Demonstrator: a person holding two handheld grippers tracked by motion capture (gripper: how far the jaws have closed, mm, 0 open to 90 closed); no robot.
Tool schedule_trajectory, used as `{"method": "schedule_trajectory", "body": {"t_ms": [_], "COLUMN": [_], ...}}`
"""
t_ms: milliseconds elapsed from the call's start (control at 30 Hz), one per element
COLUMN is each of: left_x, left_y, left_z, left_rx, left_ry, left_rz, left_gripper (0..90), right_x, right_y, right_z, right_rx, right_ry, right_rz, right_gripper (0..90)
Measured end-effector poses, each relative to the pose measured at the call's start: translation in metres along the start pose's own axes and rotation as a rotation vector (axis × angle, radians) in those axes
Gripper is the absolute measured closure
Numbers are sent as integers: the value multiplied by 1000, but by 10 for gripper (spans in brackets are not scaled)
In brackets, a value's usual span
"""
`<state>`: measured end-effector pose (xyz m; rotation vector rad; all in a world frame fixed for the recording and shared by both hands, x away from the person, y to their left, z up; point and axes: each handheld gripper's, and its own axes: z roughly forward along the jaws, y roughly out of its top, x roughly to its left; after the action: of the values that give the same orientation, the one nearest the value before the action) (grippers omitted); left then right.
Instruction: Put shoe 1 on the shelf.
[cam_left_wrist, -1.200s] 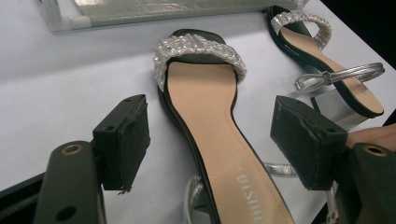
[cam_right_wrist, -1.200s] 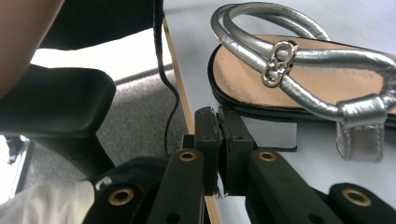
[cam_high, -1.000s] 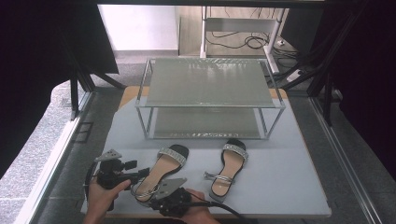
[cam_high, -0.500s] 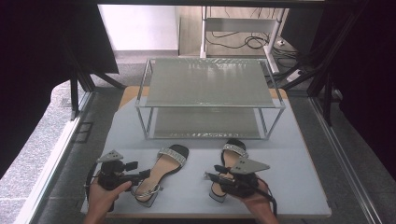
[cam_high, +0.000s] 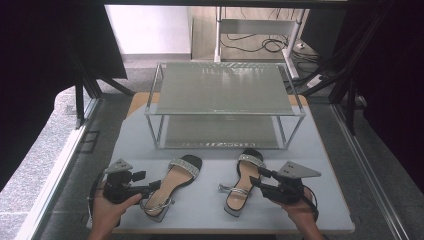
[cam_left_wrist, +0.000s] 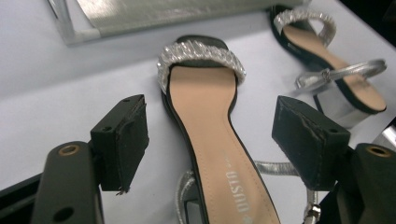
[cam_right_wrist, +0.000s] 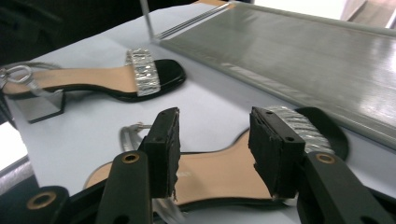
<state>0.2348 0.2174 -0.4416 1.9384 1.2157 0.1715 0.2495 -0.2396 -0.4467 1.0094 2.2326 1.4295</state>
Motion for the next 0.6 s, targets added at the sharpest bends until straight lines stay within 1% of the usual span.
{"method": "schedule_trajectory", "body": {"t_ms": [167,267,300,333,367,433,500,533,600], "left_x": [-11,-15,-15,-16,-16,-16,-15,-16,-17], "left_y": [11,16,17,20,20,22,24,24,23], "left_z": [9,17,20,28,28,37,45,49,56], "left_rx": [64,113,133,176,176,220,265,280,317], "left_ry": [17,25,30,45,45,58,81,98,119], "left_rz": [46,70,78,90,90,101,116,123,136], "left_gripper": [261,255,255,255,255,255,254,255,266], "right_x": [-8,-11,-12,-12,-12,-13,-14,-13,-14], "right_y": [1,-1,-2,-3,-3,-4,-5,-4,-4], "right_z": [-11,-15,-15,-14,-14,-12,-11,-11,-11], "right_rx": [-23,-30,-24,-21,-21,-13,-10,-15,-21], "right_ry": [-37,-55,-59,-62,-62,-63,-69,-76,-77], "right_rz": [22,28,35,38,38,40,36,31,31], "right_gripper": [511,502,498,497,497,494,493,492,489]}}
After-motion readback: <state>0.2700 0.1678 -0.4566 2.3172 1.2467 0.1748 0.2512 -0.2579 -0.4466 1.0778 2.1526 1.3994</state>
